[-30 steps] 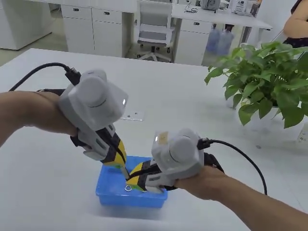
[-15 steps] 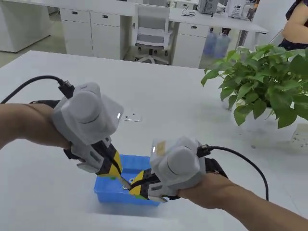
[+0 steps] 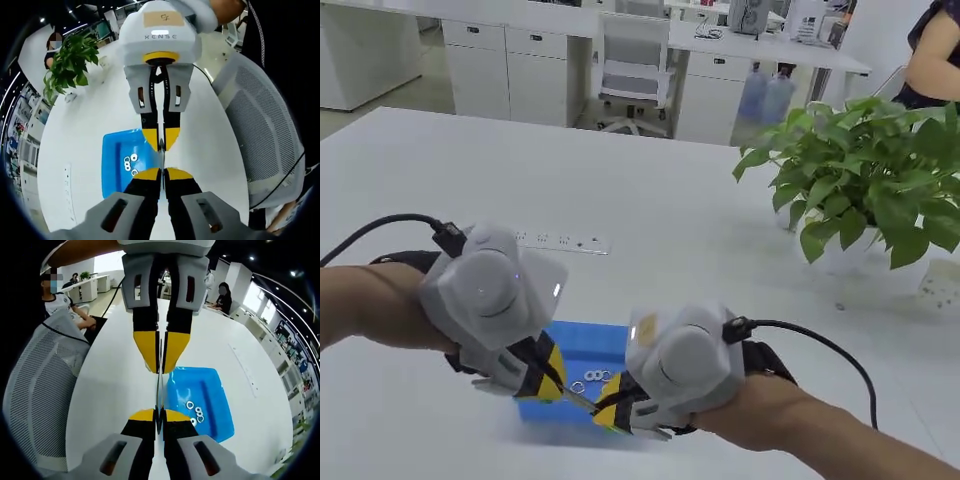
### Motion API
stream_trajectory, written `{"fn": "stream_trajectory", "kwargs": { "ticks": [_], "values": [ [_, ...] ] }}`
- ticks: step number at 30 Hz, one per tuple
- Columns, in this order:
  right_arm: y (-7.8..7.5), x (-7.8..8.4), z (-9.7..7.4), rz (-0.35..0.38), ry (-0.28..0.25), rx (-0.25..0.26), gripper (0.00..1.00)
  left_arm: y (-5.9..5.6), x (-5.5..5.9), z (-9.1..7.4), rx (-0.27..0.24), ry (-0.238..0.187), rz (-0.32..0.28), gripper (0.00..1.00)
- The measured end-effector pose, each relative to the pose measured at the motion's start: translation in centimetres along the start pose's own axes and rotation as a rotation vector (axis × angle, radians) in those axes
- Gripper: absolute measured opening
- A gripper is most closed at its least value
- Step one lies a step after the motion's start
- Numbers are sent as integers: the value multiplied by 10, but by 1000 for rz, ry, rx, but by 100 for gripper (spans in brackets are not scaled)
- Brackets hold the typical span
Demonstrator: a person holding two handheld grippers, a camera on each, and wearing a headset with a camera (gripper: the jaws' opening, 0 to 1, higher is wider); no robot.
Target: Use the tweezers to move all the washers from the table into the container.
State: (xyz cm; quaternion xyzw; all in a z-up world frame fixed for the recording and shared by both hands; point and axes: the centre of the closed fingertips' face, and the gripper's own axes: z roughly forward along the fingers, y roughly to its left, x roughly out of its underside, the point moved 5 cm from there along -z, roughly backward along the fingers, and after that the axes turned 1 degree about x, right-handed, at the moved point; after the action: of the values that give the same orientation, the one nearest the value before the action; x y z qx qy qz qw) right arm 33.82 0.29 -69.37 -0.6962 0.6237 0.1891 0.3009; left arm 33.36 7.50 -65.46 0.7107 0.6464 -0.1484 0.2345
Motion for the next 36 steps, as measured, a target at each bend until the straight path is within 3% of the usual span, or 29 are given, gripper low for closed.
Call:
{"fn": "stream_trajectory", "kwargs": {
  "ticks": [8, 17, 26, 36],
  "values": [
    [4, 1, 1, -3, 15, -12, 4, -5, 4, 2, 2, 4, -7, 7],
    [10, 2, 1, -12, 19, -15, 4, -12, 17, 11, -2, 21, -40, 6],
    [24, 10, 13, -40, 35, -23, 5, -27, 33, 33, 2, 42, -54, 6],
    [36, 22, 30, -67, 64, -54, 6, -39, 43, 53, 22, 48, -59, 6]
  ]
}}
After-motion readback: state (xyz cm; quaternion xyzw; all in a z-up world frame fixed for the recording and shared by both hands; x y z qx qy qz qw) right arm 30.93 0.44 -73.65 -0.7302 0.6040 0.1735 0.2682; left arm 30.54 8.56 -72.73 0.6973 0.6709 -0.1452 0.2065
